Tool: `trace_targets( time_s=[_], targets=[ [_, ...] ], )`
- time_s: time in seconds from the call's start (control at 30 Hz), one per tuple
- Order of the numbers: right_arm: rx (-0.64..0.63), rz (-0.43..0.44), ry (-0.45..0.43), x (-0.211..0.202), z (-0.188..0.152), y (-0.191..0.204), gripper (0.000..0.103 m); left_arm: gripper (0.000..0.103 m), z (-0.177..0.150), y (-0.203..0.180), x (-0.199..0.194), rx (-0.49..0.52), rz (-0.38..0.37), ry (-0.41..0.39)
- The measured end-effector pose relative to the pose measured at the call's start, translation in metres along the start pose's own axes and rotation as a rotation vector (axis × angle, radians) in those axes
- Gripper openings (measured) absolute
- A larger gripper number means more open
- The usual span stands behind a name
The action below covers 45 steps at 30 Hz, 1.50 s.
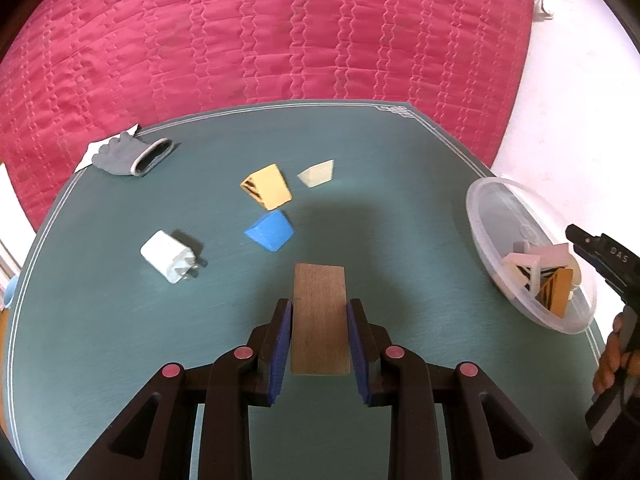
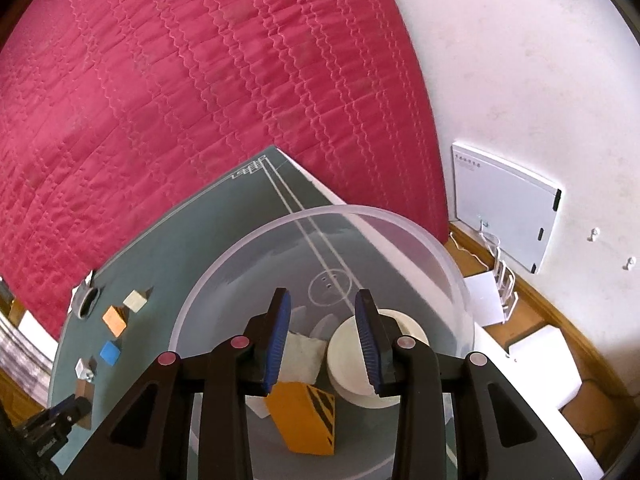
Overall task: Organize rigid objects
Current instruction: 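Carry the brown block with the left tool while the right tool carries the striped prism into the basin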
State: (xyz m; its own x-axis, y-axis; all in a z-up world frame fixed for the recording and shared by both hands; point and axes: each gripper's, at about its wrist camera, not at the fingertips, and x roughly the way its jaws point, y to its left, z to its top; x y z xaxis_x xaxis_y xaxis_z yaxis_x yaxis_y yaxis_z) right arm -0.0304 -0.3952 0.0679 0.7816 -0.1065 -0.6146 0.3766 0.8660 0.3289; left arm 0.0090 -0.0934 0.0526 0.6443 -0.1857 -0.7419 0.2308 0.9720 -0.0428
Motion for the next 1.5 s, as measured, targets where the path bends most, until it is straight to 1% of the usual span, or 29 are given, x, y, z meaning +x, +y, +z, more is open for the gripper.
trace_targets(
  time_s=[0.3, 0.63, 0.9, 1.0, 1.2, 1.5],
  targets=[
    [0.000, -0.022, -0.010, 0.001, -0.002, -0.001, 0.035, 0.029, 0.011, -0.028, -0.001, 0.050, -0.051, -0.016],
    [0.001, -0.024, -0.011, 0.000, -0.002, -0.001, 0.035, 0.029, 0.020, -0.068, 0.006, 0.127, -0.099, -0.018],
    [0.011, -0.024, -0.012, 0.001, 0.000, -0.004, 0.035, 0.029, 0.025, -0.099, 0.009, 0.193, -0.163, -0.027],
    [0.010, -0.023, -0.012, 0.001, 0.000, -0.004, 0.035, 0.029, 0.025, -0.109, 0.014, 0.219, -0.172, -0.033],
    [0.012, -0.024, -0.013, 0.001, 0.000, -0.004, 0.035, 0.029, 0.031, -0.126, 0.027, 0.245, -0.206, -0.010],
    [0.018, -0.025, -0.005, 0.003, -0.002, -0.006, 0.035, 0.029, 0.039, -0.145, 0.033, 0.284, -0.234, -0.023]
  ],
)
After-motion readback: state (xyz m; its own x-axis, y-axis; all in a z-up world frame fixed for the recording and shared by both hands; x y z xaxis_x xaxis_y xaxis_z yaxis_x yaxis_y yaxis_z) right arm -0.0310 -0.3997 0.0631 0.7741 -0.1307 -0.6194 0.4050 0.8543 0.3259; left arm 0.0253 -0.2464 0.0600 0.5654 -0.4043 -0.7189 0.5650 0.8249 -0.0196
